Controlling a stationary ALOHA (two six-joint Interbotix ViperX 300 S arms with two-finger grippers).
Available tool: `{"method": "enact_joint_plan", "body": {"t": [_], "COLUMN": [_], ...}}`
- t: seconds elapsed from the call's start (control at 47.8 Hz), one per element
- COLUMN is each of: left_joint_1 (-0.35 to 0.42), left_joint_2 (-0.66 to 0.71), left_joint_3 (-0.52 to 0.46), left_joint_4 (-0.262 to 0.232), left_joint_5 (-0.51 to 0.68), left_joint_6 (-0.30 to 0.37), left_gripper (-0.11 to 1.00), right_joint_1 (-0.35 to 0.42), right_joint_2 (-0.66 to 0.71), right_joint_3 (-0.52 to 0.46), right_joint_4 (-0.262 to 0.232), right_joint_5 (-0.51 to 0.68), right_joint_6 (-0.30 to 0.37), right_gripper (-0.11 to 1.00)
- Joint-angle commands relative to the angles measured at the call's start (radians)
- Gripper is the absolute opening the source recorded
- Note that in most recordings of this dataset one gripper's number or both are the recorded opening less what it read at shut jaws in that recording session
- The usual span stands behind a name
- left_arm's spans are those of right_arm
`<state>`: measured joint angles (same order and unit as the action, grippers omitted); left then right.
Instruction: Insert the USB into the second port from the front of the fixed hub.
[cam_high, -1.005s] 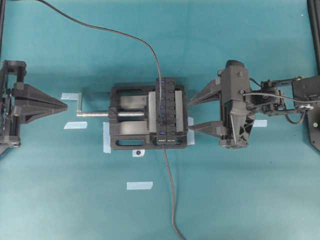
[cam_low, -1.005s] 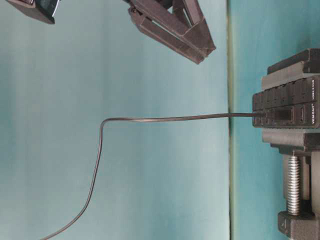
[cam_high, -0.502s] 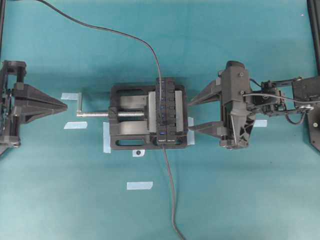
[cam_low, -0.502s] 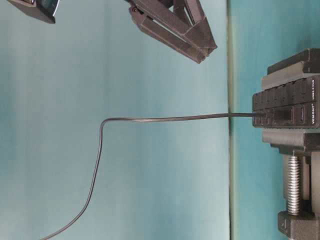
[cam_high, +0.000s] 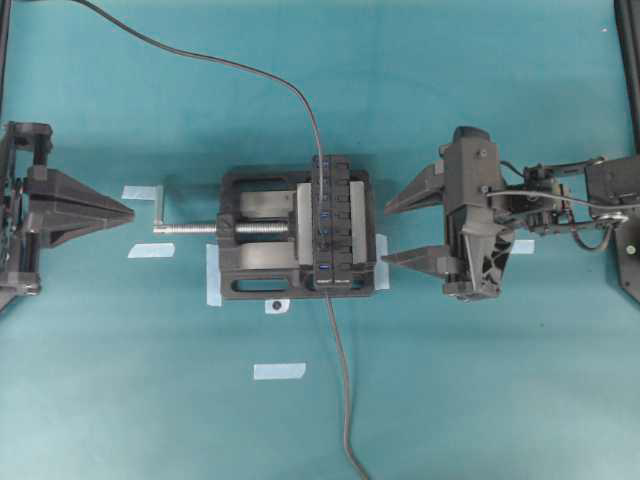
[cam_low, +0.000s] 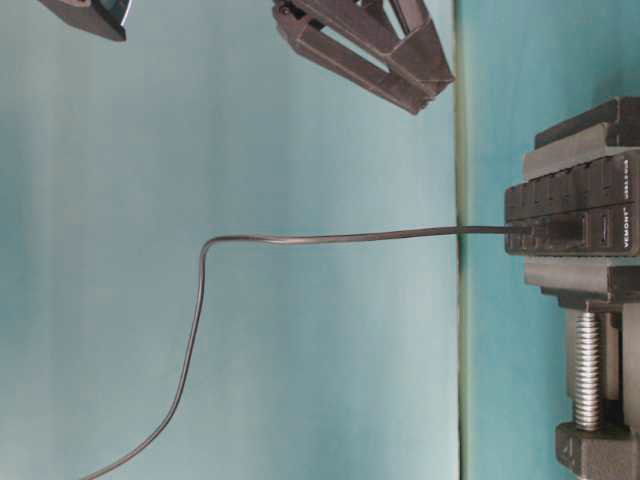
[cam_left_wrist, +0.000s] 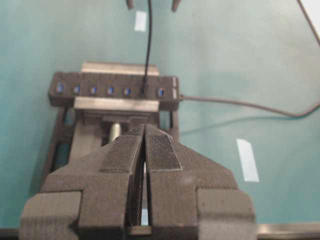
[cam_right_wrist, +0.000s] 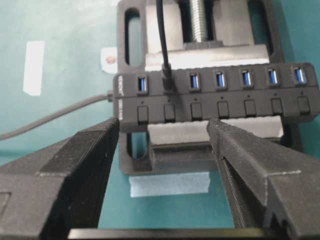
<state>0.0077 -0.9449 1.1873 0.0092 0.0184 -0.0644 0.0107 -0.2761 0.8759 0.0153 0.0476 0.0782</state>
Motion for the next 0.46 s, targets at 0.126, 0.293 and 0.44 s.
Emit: {"method": "enact_joint_plan", "body": {"t": [0.126, 0.293, 0.44], "left_joint_1": [0.002, 0.002, 0.002], "left_joint_2": [0.003, 0.005, 0.005], "left_joint_3": [-0.008, -0.008, -0.008], "left_joint_4": [0.002, 0.002, 0.002], "left_joint_5": [-0.005, -0.005, 0.0], "left_joint_6": [0.0, -0.002, -0.003], "left_gripper": [0.0, 0.0, 0.0], "right_joint_1": [0.015, 0.018, 0.02], "right_joint_2": [0.011, 0.02, 0.021], "right_joint_3": [-0.015, -0.023, -0.029], "right_joint_4": [0.002, 0.002, 0.002], "right_joint_5": [-0.011, -0.015, -0.017], "right_joint_6": [0.008, 0.008, 0.008], "right_gripper": [0.78, 0.78, 0.78]}}
